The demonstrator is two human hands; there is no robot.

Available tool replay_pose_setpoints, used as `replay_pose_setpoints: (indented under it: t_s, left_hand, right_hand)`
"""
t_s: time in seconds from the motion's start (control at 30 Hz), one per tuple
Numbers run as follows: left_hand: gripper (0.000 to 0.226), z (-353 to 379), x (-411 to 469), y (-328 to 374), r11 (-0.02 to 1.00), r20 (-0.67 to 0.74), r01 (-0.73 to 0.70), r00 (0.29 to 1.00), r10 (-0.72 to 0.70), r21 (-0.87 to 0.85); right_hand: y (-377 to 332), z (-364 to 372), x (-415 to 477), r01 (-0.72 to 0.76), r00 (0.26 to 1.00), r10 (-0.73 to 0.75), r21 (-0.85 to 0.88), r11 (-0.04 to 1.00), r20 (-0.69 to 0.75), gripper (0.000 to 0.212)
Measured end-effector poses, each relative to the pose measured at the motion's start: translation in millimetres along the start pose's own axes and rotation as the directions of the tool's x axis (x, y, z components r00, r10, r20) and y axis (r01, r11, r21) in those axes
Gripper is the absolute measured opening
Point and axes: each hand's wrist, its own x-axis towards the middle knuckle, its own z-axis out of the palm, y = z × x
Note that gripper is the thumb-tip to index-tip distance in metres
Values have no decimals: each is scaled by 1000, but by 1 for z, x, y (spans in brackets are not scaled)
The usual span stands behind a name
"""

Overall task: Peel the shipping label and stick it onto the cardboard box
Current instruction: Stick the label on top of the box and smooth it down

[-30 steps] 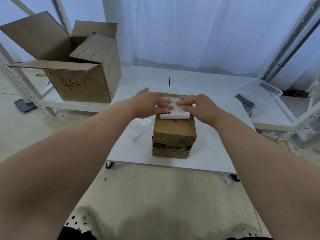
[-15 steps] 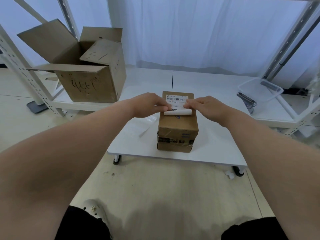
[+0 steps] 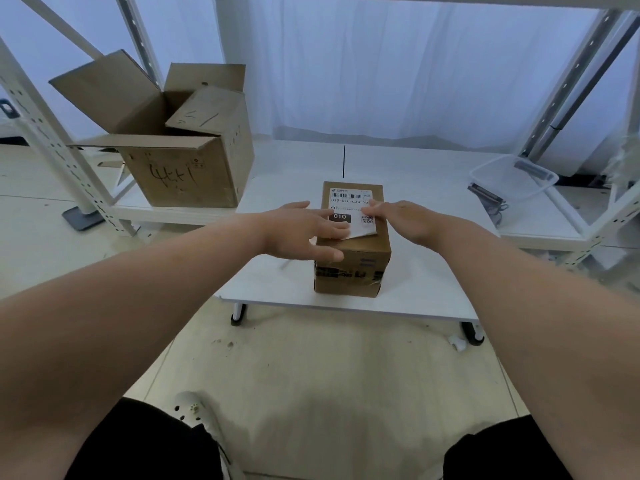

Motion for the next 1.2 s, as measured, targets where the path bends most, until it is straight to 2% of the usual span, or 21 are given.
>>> replay_pose_setpoints:
  t_s: [0.07, 0.13, 0.27, 0.3, 0.4, 0.5, 0.6, 0.8, 1.0, 1.2]
  left_hand:
    - [72, 4, 3, -1, 999, 16, 20, 1000, -21, 50]
    - [74, 6, 11, -2, 997, 6, 56, 998, -57, 62]
    - [55, 6, 31, -7, 964, -9, 166, 985, -172, -208]
    - [54, 6, 35, -8, 958, -16, 185, 981, -193, -221]
    - [50, 8, 47, -10, 965, -71, 217, 971, -229, -148]
    - [53, 6, 53, -10, 964, -112, 232, 962, -247, -129]
    - [59, 7, 55, -12, 966, -104, 240, 963, -249, -92]
    - [72, 11, 46, -14, 978, -44, 207, 977, -208, -34]
    - [58, 18, 37, -16, 986, -22, 164, 986, -164, -16]
    - [52, 16, 39, -23, 961, -60, 262, 962, -268, -92]
  right_hand:
    - [1, 0, 2, 3, 1000, -3, 6, 1000, 4, 51]
    - [1, 0, 3, -2, 1000, 2, 16, 1000, 4, 49]
    - [2, 2, 5, -20, 1000, 20, 82, 996, 2, 45]
    - [2, 2, 5, -19, 1000, 19, 99, 995, 6, 44]
    - [3, 3, 6, 12, 1000, -10, 85, 996, -17, 48]
    - [5, 2, 8, 84, 995, -88, -69, 994, -51, 54]
    - [7, 0, 9, 150, 985, -161, -169, 974, -55, 50]
    - [3, -1, 6, 155, 984, -166, -143, 978, -68, 44]
    - [-1, 1, 1, 146, 981, -161, -137, 980, -104, 37]
    - [-4, 2, -1, 144, 982, -159, -133, 981, -106, 34]
